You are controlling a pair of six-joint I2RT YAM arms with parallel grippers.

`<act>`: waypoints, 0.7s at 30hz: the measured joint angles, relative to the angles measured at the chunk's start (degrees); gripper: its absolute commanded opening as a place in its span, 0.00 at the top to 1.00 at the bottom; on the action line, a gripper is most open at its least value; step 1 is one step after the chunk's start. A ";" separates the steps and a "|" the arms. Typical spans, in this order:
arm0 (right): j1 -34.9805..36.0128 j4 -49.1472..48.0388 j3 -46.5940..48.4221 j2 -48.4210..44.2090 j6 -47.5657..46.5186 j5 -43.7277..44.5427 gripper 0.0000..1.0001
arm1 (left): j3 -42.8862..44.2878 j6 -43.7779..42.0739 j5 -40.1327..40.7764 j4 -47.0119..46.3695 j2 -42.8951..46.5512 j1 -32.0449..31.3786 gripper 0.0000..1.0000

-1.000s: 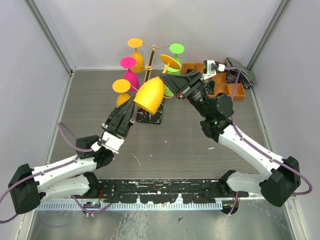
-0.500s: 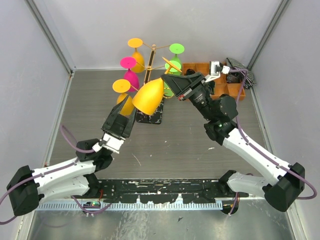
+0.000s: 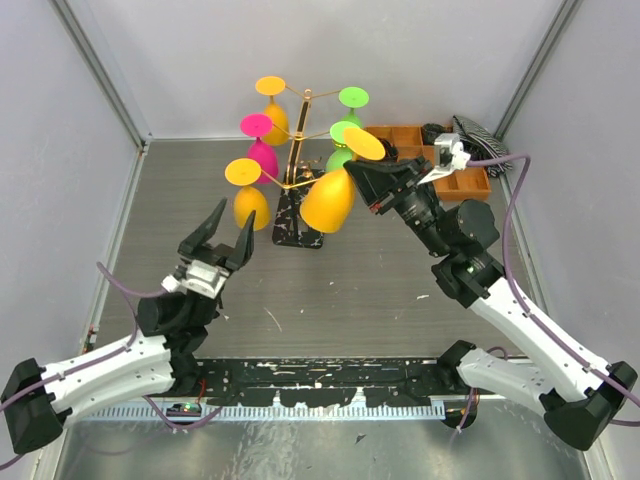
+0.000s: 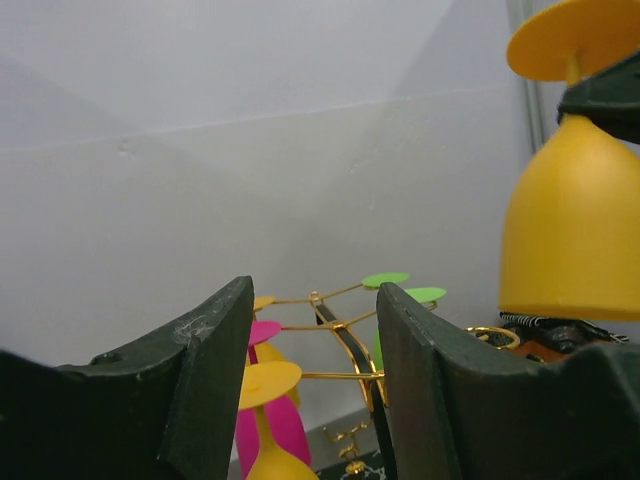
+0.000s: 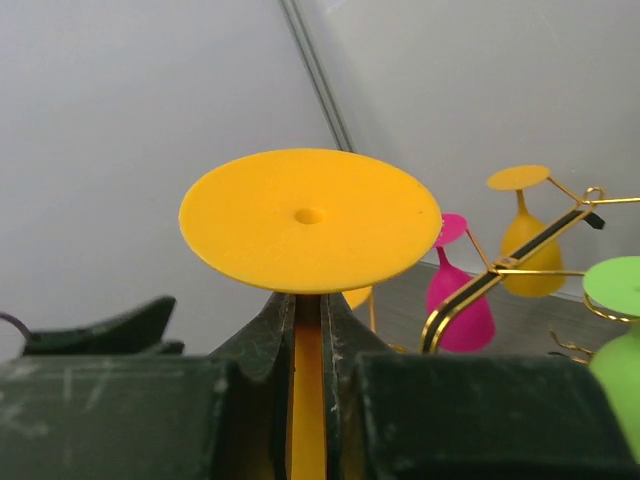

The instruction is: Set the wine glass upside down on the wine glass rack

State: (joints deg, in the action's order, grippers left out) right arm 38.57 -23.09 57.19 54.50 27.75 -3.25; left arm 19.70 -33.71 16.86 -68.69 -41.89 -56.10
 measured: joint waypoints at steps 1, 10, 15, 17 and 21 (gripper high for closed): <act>0.00 1.14 -0.31 -0.35 -2.14 -0.63 0.99 | 1.18 0.61 1.46 2.08 0.44 0.00 0.41; 0.57 -0.15 -17.86 -6.10 -13.77 -5.66 0.99 | 9.75 7.65 7.87 16.90 5.42 0.00 0.43; 1.57 -7.87 -31.85 -11.10 -16.96 -5.35 0.99 | 10.03 9.22 8.31 19.19 4.22 0.00 0.39; 1.86 -10.73 -33.81 -10.99 -18.10 -5.20 0.99 | 10.01 9.49 8.17 19.52 3.15 0.00 0.36; 2.21 -17.86 -34.60 -8.72 -20.22 -4.76 0.99 | 10.01 10.10 7.93 19.78 1.42 0.00 0.18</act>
State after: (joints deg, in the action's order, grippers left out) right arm 40.77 -40.95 22.59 45.78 7.53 -8.01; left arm 29.71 -23.62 24.80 -48.90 -40.47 -56.10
